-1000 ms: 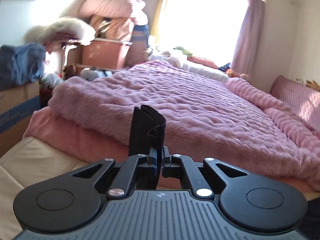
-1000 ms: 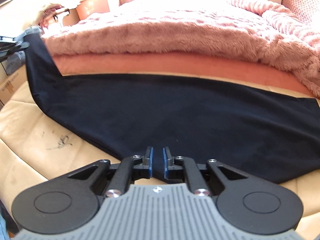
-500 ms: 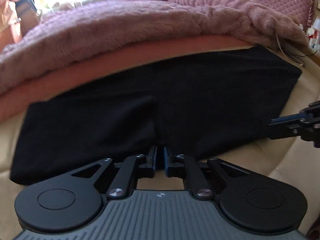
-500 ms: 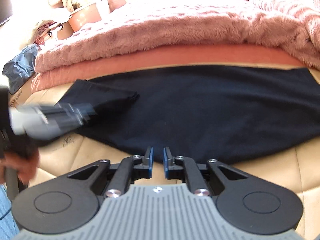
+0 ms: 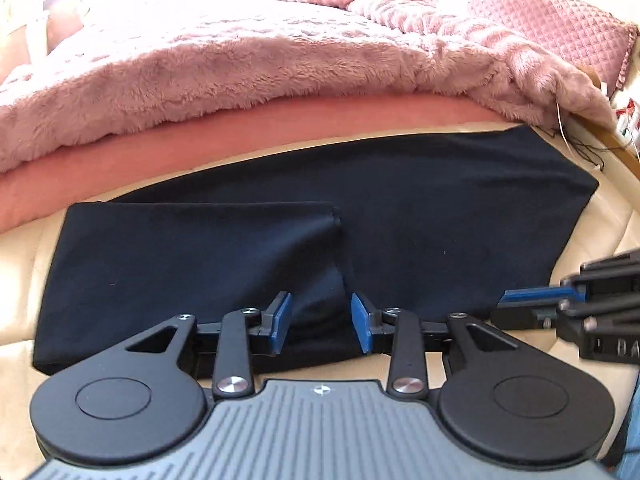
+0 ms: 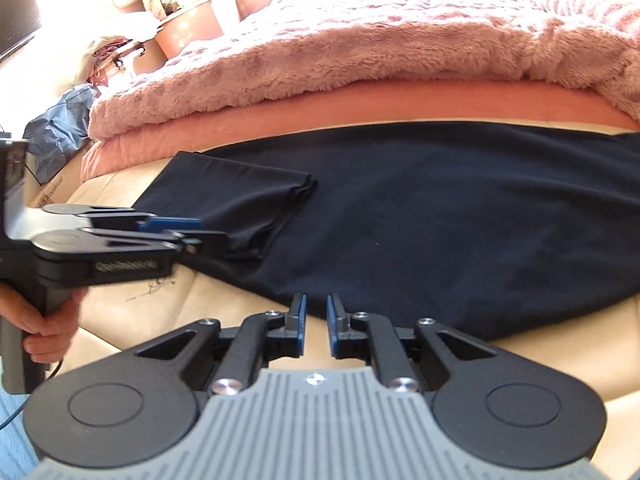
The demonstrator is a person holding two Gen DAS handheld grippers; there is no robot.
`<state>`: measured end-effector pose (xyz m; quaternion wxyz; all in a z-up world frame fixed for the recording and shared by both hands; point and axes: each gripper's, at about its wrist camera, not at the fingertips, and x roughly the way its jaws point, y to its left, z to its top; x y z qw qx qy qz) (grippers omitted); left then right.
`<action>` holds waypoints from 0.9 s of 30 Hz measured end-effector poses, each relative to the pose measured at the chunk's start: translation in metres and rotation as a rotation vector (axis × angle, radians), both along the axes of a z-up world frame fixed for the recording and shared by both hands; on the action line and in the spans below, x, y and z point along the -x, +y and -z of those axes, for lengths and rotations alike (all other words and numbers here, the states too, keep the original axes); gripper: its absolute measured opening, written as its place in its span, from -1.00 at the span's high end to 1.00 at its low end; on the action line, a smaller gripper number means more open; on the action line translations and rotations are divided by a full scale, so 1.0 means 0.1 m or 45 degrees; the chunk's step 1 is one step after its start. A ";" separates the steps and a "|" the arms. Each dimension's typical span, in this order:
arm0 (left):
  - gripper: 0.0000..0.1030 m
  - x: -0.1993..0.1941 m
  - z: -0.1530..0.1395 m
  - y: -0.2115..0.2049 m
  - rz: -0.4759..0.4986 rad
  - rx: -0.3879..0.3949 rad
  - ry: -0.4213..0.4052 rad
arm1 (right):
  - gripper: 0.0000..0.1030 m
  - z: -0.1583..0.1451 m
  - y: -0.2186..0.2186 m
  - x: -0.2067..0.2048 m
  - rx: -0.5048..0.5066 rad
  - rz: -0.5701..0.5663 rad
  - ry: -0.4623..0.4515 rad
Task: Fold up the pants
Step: 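Open the left gripper and press the folded pants flat with both grippers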
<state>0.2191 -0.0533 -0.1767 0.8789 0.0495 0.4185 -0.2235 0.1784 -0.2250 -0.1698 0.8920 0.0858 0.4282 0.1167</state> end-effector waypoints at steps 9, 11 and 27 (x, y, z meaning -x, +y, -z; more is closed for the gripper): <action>1.00 -0.12 0.08 0.14 -0.153 0.199 0.152 | 0.77 0.11 -0.03 -0.04 -0.003 0.000 0.027; 1.00 -0.13 0.02 0.29 -0.203 0.336 0.190 | 0.77 0.14 -0.03 -0.06 -0.010 0.000 0.031; 0.94 -0.26 0.06 0.43 -0.143 0.425 0.368 | 0.42 0.09 0.02 -0.42 -0.179 0.019 0.035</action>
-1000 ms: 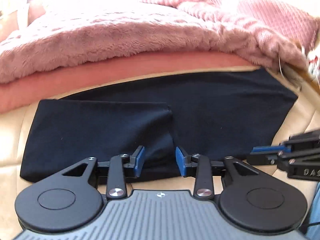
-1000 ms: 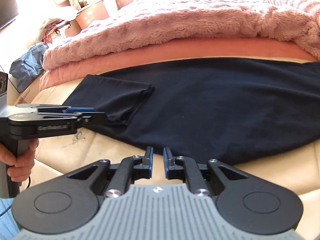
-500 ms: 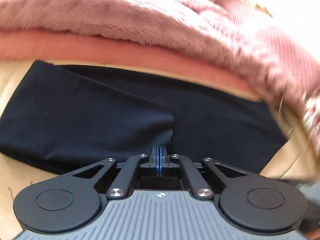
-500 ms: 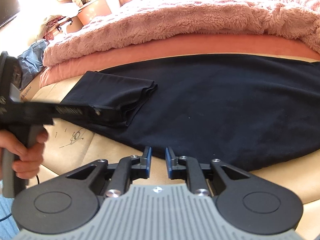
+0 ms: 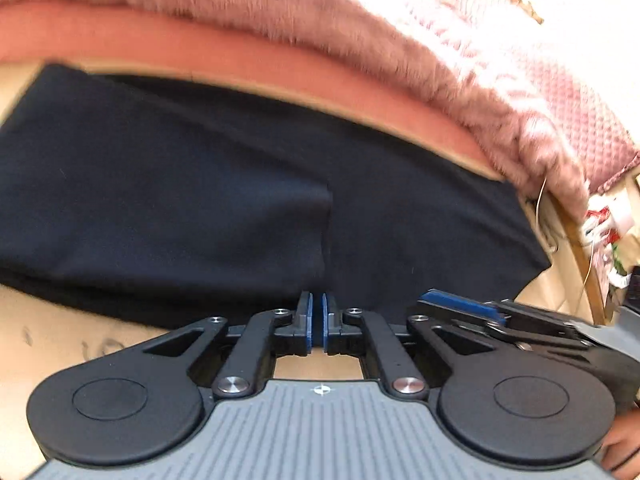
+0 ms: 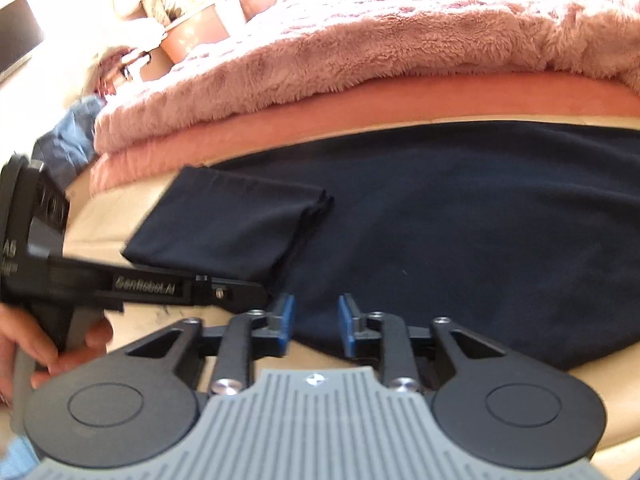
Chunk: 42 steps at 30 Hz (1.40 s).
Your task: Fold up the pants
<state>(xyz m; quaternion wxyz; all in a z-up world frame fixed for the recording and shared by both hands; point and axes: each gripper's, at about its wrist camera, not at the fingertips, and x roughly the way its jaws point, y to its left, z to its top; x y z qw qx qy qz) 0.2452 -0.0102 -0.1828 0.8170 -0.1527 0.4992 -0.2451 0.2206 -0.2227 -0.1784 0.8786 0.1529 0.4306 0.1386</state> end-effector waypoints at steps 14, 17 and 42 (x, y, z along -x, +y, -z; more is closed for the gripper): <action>0.92 -0.04 -0.10 0.72 -0.306 -0.179 -0.119 | 0.38 0.51 -0.06 -0.72 -0.542 0.325 0.305; 0.92 -0.03 -0.07 0.81 -0.344 -0.159 -0.114 | 0.42 0.53 0.02 -0.81 -0.550 0.308 0.317; 0.84 0.39 -0.65 1.27 -0.609 -0.203 -0.253 | 1.00 -1.63 0.27 -1.04 -0.137 0.007 -0.090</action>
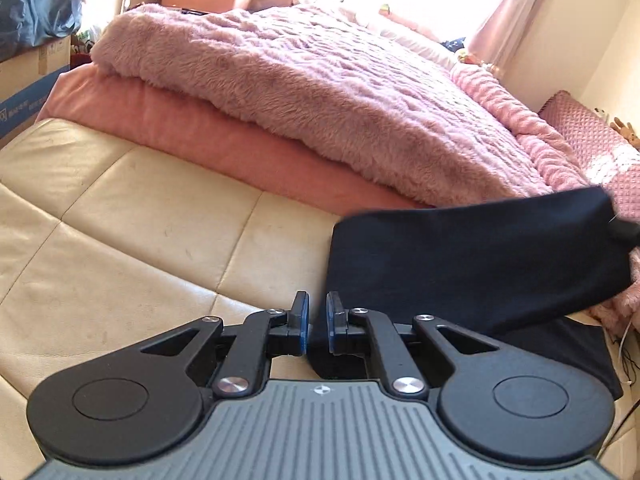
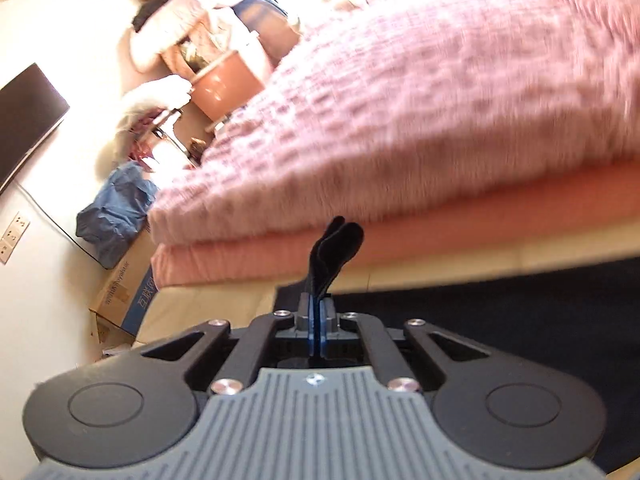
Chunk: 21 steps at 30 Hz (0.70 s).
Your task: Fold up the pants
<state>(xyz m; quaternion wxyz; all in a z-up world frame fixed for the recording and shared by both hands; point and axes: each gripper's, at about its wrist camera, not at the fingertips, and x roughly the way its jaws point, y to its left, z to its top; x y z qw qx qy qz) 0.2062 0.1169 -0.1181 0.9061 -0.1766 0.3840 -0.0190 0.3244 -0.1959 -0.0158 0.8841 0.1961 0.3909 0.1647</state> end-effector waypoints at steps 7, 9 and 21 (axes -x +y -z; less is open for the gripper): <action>0.84 -0.12 -0.03 -0.30 0.090 0.050 -0.009 | 1.00 -0.76 -0.88 0.19 0.075 0.086 -0.058; 0.84 -0.17 -0.03 -0.44 0.121 0.046 -0.002 | 1.00 -0.84 -1.22 0.30 0.109 0.129 -0.063; 0.77 -0.48 0.18 -1.34 0.345 0.007 0.104 | 1.00 -0.08 -3.15 0.49 0.183 0.426 0.084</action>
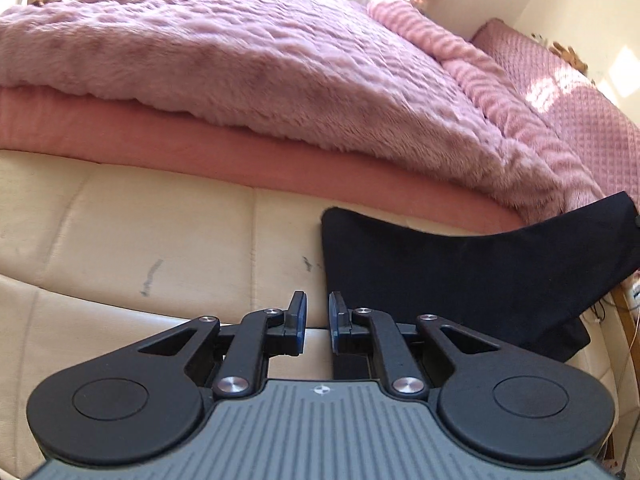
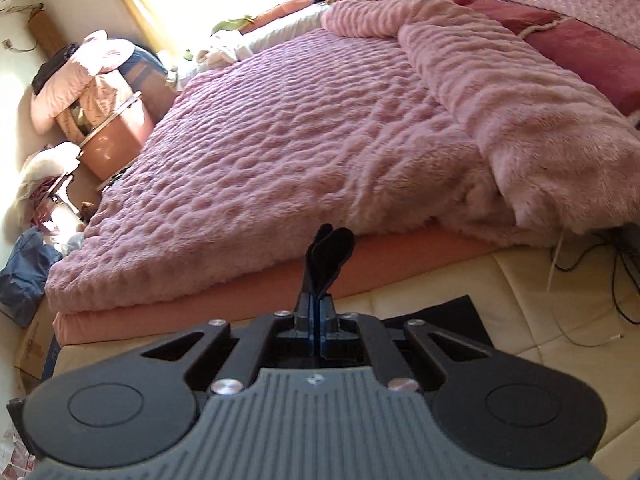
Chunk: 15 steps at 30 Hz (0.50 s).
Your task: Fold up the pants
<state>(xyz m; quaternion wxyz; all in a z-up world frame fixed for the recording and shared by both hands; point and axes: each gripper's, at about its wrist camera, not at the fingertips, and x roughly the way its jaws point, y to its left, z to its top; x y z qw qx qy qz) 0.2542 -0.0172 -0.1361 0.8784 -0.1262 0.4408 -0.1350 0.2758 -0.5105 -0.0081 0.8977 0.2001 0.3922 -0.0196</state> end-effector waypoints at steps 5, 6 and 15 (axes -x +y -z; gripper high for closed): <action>0.77 -0.10 0.18 -0.30 0.082 -0.042 0.046 | 1.00 0.69 -0.30 -0.20 0.021 0.065 0.078; 0.77 -0.12 0.22 -0.35 0.095 -0.060 0.057 | 1.00 0.82 -0.34 -0.23 0.031 0.077 0.098; 0.77 -0.18 0.49 -0.54 0.129 -0.172 0.110 | 1.00 1.70 -0.72 -0.35 0.061 0.098 0.269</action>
